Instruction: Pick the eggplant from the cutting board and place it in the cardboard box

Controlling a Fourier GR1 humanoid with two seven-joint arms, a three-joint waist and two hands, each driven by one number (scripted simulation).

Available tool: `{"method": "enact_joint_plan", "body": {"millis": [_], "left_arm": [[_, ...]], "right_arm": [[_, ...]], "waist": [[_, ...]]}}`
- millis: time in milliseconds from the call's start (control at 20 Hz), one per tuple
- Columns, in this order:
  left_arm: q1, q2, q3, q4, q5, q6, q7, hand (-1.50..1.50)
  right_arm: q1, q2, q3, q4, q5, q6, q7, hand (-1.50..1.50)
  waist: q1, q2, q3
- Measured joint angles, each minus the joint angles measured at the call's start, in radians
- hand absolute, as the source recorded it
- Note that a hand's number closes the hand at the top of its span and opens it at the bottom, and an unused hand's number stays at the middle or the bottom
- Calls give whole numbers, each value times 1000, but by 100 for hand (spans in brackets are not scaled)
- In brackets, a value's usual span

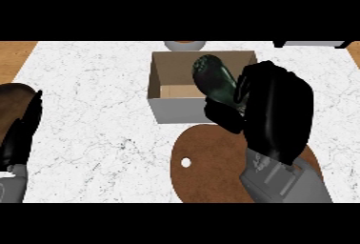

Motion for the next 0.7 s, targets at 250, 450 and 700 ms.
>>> {"method": "enact_joint_plan", "body": {"millis": [250,450,700], "left_arm": [[9,-11,-7,-17,-10,5,6,0],[-10,-10,-4,-10,-10,-4,14,0],[-12,-14,4,0,-5,-10,6,0]], "right_arm": [[-148,5,-114,211,-94,-110,-2,150],[-239,7,-198,412,-151,-225,-41,150],[-340,8,-291,697,-191,-372,-116,150]], "waist": [[10,2,0],[9,4,0],[12,6,0]]}}
